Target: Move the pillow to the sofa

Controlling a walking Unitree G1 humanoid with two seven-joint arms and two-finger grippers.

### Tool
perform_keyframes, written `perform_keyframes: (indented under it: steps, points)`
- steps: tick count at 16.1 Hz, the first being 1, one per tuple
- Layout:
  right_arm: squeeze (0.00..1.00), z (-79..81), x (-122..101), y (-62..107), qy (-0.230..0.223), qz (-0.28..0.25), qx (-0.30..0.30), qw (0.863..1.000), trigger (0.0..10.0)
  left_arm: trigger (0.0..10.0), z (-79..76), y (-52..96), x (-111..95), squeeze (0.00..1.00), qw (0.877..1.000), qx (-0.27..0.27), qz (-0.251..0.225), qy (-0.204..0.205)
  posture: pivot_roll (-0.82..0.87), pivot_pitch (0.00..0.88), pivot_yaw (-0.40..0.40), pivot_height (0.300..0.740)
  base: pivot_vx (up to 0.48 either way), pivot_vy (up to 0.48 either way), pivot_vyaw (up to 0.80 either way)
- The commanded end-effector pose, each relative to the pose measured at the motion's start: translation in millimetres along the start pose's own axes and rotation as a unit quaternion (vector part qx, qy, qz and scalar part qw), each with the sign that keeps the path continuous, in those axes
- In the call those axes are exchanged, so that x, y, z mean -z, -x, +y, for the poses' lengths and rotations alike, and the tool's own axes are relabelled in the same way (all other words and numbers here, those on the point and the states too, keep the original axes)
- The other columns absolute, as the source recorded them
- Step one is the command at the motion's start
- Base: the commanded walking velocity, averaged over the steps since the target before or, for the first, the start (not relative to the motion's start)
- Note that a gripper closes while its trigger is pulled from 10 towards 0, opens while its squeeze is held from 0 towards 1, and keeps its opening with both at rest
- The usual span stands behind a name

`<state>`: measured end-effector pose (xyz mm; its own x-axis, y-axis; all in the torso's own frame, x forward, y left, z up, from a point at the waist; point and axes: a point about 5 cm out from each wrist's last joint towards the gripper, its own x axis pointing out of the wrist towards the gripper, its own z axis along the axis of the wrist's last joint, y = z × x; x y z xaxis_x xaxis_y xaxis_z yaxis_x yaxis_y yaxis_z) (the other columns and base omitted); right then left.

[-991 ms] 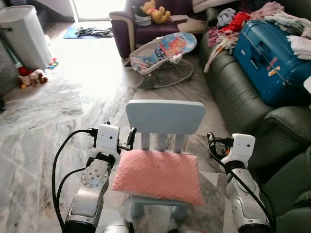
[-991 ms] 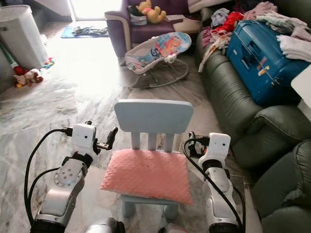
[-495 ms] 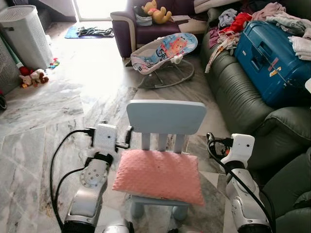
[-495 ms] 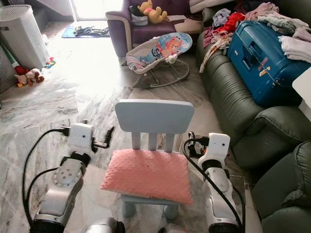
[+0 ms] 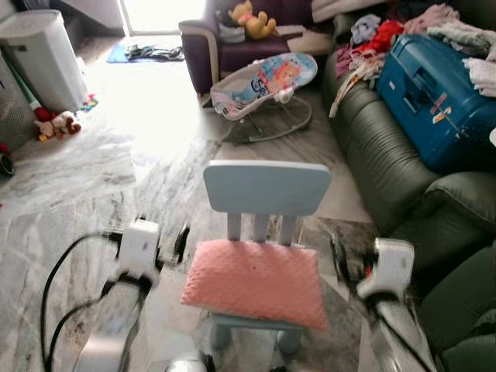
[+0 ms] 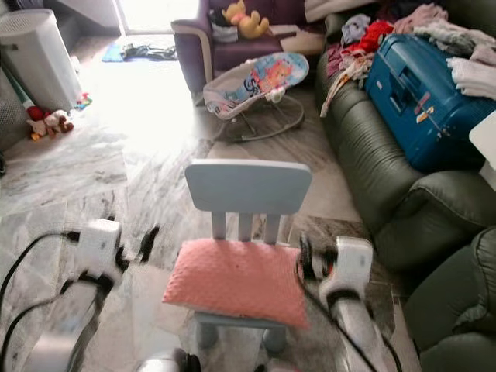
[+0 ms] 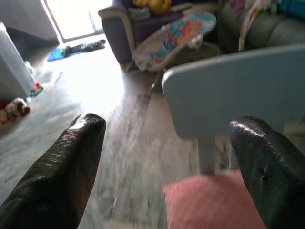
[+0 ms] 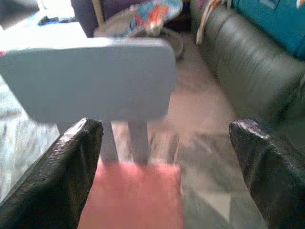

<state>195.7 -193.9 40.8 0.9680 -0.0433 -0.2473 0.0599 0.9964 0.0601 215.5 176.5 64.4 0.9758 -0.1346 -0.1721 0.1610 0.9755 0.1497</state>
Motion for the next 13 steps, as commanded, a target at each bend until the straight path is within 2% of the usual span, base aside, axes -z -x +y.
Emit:
perform_keyframes:
  steps: [1,4,8,13]
  points:
    - [0.0,-1.5,-5,3.0,0.007,-0.004,-0.009,1.0,10.0,10.0,4.7,2.6,-7,0.0,1.0,0.0,-0.011,-0.005,0.05,0.0,-0.011,0.74,0.0,0.0,0.0]
    - [0.0,-5.1,-5,6.6,0.008,0.005,-0.004,1.0,10.0,10.0,8.7,4.4,-9,0.0,1.0,0.001,-0.011,-0.009,0.04,0.0,-0.01,0.74,0.0,0.0,0.0]
    - [0.0,-3.5,-8,1.8,0.005,0.001,-0.006,1.0,10.0,10.0,1.8,-0.4,-13,0.0,1.0,0.01,-0.017,-0.003,0.03,0.0,0.0,0.74,0.0,0.0,-0.6]
    - [0.0,-0.3,-19,-8.5,-0.003,-0.021,-0.002,1.0,10.0,10.0,1.4,-4.4,-22,0.0,1.0,0.012,-0.027,-0.007,0.05,0.0,-0.001,0.74,0.0,0.0,0.0]
